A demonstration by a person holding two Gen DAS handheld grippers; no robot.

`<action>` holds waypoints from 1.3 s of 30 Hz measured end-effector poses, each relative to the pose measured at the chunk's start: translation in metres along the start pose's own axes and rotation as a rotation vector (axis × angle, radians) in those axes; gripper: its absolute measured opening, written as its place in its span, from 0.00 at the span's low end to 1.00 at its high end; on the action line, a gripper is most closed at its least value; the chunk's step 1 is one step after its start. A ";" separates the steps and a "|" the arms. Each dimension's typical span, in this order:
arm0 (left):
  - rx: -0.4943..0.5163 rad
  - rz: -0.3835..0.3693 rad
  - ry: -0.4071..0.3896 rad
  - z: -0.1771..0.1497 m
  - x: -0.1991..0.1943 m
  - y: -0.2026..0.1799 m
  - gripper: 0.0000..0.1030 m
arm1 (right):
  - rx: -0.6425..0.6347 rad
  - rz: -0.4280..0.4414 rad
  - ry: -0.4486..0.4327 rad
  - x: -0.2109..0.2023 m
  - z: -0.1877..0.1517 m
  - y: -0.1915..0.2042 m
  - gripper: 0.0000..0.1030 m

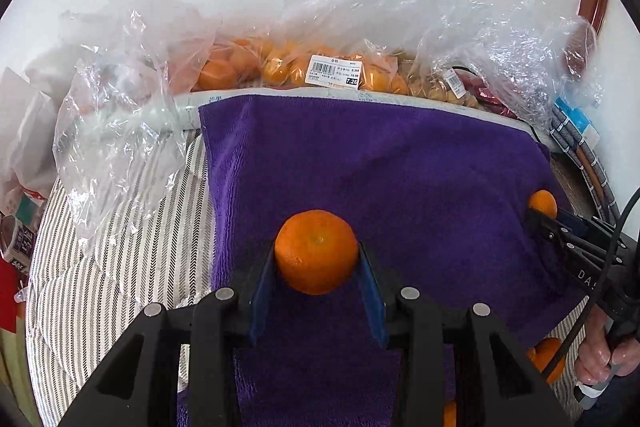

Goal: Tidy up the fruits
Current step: 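Carry both fruits onto the purple towel and open both tools, then grasp the large stemmed orange with the right tool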

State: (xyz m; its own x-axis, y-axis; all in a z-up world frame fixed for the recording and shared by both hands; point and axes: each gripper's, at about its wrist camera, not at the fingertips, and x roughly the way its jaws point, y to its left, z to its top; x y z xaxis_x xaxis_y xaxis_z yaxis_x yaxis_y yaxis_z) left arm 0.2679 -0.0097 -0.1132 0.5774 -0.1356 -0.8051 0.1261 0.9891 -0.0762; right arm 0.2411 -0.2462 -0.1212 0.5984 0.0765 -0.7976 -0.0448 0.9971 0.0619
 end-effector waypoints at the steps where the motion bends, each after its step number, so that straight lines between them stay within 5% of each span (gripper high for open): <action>1: 0.002 0.000 0.004 -0.001 0.001 -0.001 0.37 | -0.002 0.000 0.004 0.002 0.000 0.001 0.33; 9: 0.034 0.006 0.012 -0.006 0.005 -0.010 0.38 | -0.006 -0.014 0.017 -0.001 -0.004 0.002 0.34; 13: 0.044 0.012 -0.009 -0.007 -0.001 -0.015 0.49 | -0.003 -0.021 0.002 -0.013 -0.006 0.000 0.46; 22: 0.031 0.023 -0.057 -0.013 -0.042 -0.022 0.62 | 0.036 -0.065 -0.033 -0.053 -0.013 -0.005 0.55; 31: 0.087 0.075 -0.101 -0.050 -0.096 -0.033 0.63 | 0.060 -0.101 -0.071 -0.102 -0.040 -0.006 0.58; 39: 0.032 0.045 -0.120 -0.087 -0.132 -0.027 0.63 | 0.043 -0.076 -0.063 -0.140 -0.073 0.003 0.58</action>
State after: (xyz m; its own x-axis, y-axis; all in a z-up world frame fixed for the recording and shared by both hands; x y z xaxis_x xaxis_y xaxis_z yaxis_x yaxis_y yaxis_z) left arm 0.1176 -0.0134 -0.0563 0.6751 -0.0988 -0.7311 0.1227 0.9922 -0.0208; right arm 0.0993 -0.2539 -0.0533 0.6478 -0.0010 -0.7618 0.0362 0.9989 0.0295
